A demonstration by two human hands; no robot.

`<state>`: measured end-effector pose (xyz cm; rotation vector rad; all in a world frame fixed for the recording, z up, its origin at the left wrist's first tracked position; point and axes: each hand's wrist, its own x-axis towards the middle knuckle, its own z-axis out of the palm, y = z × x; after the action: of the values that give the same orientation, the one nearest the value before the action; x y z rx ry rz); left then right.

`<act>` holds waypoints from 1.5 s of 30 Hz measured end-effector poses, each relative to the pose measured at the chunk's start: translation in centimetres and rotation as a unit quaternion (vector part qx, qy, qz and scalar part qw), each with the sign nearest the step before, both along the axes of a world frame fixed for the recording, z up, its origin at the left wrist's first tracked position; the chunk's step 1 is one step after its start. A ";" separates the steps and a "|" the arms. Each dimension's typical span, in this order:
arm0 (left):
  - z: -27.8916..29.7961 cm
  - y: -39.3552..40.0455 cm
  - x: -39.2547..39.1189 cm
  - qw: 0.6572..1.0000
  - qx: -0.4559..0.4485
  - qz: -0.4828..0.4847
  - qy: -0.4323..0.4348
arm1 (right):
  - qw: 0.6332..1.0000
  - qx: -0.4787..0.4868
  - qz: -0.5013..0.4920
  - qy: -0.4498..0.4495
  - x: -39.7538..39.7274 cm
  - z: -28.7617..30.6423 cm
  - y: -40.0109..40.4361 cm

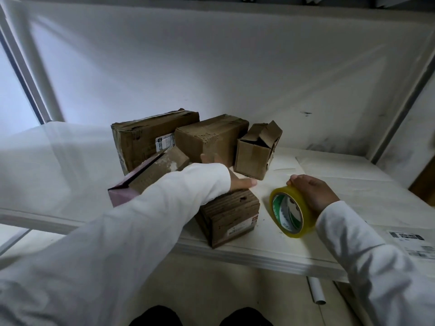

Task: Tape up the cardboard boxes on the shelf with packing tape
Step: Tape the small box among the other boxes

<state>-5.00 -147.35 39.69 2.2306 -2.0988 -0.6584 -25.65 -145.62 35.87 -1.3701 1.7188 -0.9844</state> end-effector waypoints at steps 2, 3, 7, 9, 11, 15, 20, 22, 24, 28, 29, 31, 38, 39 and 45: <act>-0.7 0.1 -0.2 0.997 -0.019 0.072 0.038 | 1.000 -0.005 0.003 0.002 0.0 -0.1 0.1; -1.2 0.2 -0.3 0.996 -0.033 0.080 0.034 | 1.000 -0.009 0.005 0.002 0.0 -0.1 0.2; -2.7 -0.6 -0.5 0.989 -0.105 -0.014 0.100 | 1.000 -0.021 -0.002 0.002 0.0 -0.3 0.2; -2.4 -0.8 -0.9 0.983 -0.116 -0.049 0.136 | 1.000 -0.021 -0.010 0.001 0.2 -0.4 0.4; -1.6 -1.5 -1.4 0.990 -0.092 -0.023 0.100 | 0.999 -0.023 -0.023 0.005 0.1 -0.5 0.4; -0.1 -1.8 -1.3 0.999 0.001 0.030 0.020 | 0.999 -0.022 -0.040 0.009 0.2 -0.7 -0.1; -0.9 -0.7 -2.5 0.990 -0.064 -0.063 0.106 | 0.999 -0.035 -0.028 0.002 0.1 -0.5 0.6; -1.1 -1.1 -2.1 0.977 -0.109 -0.092 0.160 | 0.999 -0.038 -0.022 0.000 -0.3 -0.3 1.6; -1.1 -1.4 -1.8 0.969 -0.131 -0.116 0.174 | 1.000 -0.025 -0.010 0.002 -0.8 0.2 2.4; 0.4 -0.3 -2.7 0.949 -0.137 -0.124 0.254 | 0.993 0.006 0.049 0.103 -0.9 2.9 3.0; 0.8 0.3 -3.0 0.942 -0.113 -0.108 0.296 | 0.990 0.014 0.065 0.127 -0.7 3.7 3.0; 1.4 1.3 -3.5 0.936 -0.073 -0.084 0.335 | 0.980 0.031 0.097 0.170 0.3 5.3 2.9; 1.0 1.9 -1.9 0.926 -0.129 -0.092 0.342 | 0.936 0.078 0.161 0.302 2.5 7.8 1.8; 0.9 1.9 -1.6 0.927 -0.127 -0.089 0.341 | 0.933 0.087 0.176 0.302 2.5 7.9 1.6; 0.3 1.4 -0.8 0.933 -0.107 -0.030 0.342 | 0.933 0.146 0.244 0.222 2.0 8.0 1.8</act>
<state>-5.84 -145.98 39.98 1.5167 -1.7693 -0.9754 -23.67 -143.86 43.83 -1.7819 1.6190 -0.1378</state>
